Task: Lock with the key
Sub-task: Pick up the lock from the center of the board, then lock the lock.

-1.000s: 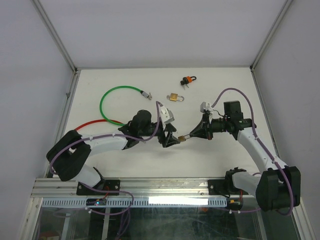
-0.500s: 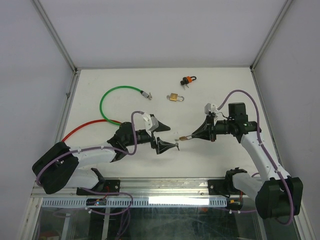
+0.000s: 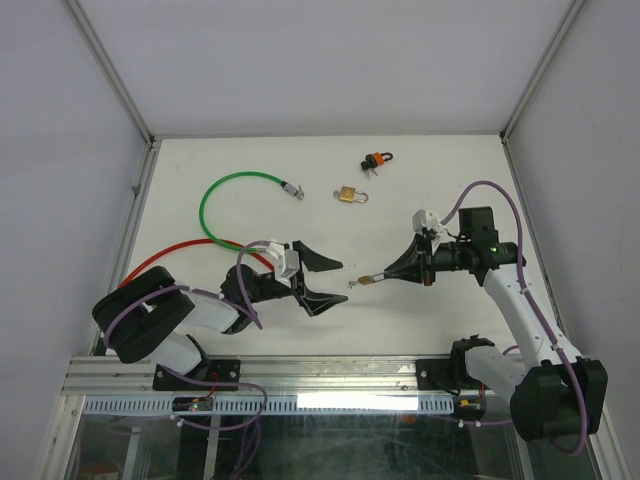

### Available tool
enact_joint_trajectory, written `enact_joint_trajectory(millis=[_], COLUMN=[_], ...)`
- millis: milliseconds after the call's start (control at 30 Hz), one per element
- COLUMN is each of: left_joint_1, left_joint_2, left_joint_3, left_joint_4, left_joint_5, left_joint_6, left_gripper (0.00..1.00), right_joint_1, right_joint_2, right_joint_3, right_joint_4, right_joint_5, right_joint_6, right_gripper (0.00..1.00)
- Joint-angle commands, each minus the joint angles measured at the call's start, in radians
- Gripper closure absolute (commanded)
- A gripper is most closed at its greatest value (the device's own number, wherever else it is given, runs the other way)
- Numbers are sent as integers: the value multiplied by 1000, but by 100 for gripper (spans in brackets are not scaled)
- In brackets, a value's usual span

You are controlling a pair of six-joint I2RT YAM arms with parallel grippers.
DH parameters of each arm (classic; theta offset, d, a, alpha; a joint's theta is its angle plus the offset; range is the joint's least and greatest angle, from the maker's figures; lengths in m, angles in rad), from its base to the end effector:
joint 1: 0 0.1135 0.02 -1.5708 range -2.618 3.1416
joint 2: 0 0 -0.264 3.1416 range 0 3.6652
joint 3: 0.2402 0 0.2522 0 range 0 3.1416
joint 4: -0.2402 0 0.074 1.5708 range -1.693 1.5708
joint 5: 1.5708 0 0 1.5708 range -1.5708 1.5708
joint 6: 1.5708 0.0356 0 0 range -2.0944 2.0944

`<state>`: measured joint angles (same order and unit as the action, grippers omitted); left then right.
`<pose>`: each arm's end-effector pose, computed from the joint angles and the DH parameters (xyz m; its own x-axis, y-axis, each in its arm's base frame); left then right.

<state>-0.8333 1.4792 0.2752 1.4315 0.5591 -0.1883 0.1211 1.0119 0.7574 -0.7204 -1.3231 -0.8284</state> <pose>0.1482 -0.1912 0.1927 -0.0335 -0.1991 -0.9794 0.9861 0.1530 -0.0648 0.1731 0.0558 0.2653 -0.1356 -0.1985 -0.9707 -0.9906 0.0464 0.1289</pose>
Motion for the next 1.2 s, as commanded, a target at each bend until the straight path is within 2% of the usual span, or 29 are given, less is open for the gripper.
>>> enact_joint_trajectory(millis=[0,167,633,1000,1167], left_joint_1=[-22,-49,-90,-97,-96], left_joint_2=[23,39,127,166,174], left_joint_3=[49,123,191,240,253], left_joint_4=[109,-64,-102,-167,-180], left_joint_5=[15,0,14,20,35], left_joint_6=[30,81,95,83,80], left_gripper=[23,29,41,59,62], right_joint_1=[-8,-8,-7,-7,-6], right_joint_2=[-21,-18,-16,-16,-16], right_joint_3=[45,44,42,40,40], right_joint_4=[-12,-17,-19,-21,-22], right_joint_5=[-63,-67,-69,-71,-70], right_joint_6=[-40,-48,-52,-51,-53], right_gripper=[100,100,100,100,100])
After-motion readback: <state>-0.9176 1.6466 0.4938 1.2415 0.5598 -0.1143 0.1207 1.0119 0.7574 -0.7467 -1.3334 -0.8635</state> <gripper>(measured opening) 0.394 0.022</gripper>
